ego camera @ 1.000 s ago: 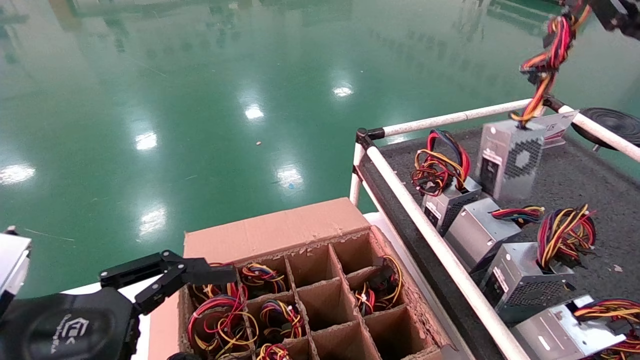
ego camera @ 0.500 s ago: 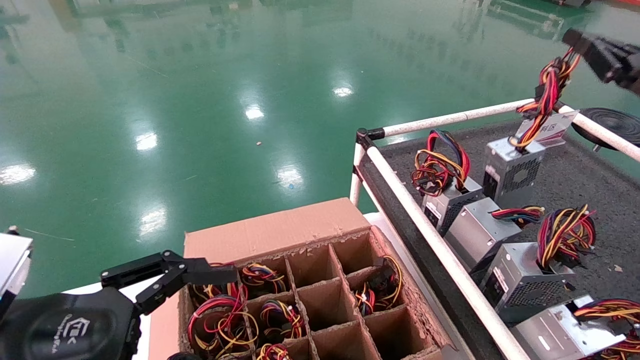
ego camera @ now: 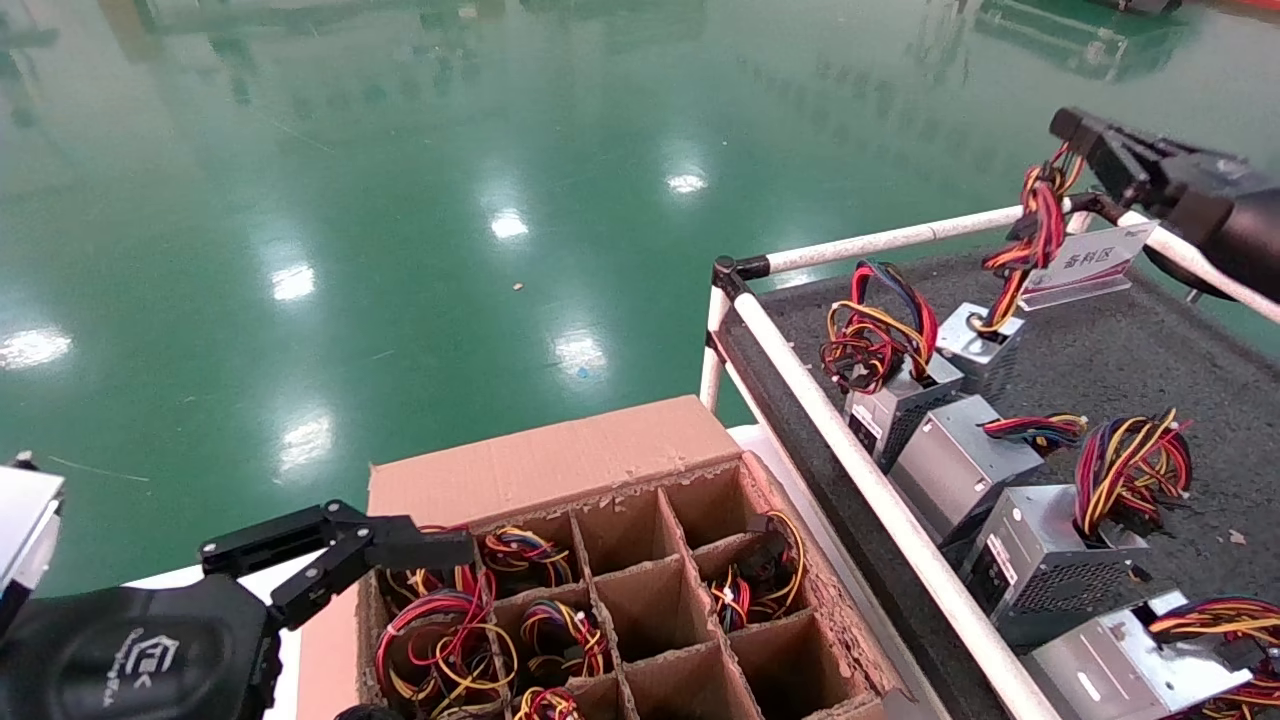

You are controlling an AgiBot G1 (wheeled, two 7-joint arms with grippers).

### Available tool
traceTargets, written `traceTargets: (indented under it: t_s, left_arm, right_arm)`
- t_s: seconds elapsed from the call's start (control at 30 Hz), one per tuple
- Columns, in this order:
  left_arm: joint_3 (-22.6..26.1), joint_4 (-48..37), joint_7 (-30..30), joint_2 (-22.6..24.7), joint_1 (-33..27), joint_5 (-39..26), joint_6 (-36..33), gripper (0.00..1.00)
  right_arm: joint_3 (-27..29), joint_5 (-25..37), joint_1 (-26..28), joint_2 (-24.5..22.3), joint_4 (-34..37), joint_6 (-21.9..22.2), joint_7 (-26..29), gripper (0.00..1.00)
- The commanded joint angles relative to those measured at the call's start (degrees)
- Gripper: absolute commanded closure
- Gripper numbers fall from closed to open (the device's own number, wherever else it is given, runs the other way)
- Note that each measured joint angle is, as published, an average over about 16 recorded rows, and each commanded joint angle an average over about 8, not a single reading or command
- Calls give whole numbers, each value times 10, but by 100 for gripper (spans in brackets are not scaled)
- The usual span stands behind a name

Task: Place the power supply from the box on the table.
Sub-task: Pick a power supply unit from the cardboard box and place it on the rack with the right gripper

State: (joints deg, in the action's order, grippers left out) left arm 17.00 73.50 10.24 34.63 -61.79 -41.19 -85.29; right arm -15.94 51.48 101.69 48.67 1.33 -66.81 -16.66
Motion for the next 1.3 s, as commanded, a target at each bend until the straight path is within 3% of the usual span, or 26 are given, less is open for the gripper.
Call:
traceTargets:
  t_s: [0.03, 0.4, 0.43, 0.7, 1.3]
  left_arm:
    - [0, 0, 0, 0, 0, 0, 0, 0]
    - [0, 0, 0, 0, 0, 0, 0, 0]
    - [0, 0, 0, 0, 0, 0, 0, 0]
    - [1, 0, 0, 0, 0, 0, 0, 0]
    - [1, 0, 0, 0, 0, 1, 0, 0]
  right_arm:
    - [1, -1, -8, 1, 1, -7, 3, 100]
    - [2, -3, -25, -21, -4, -15, 3, 100]
    - [1, -1, -25, -23, -5, -14, 3, 97]
    - [-5, 7, -27, -32, -9, -10, -1, 2]
    - [-5, 7, -26, -31, -9, -10, 0, 0]
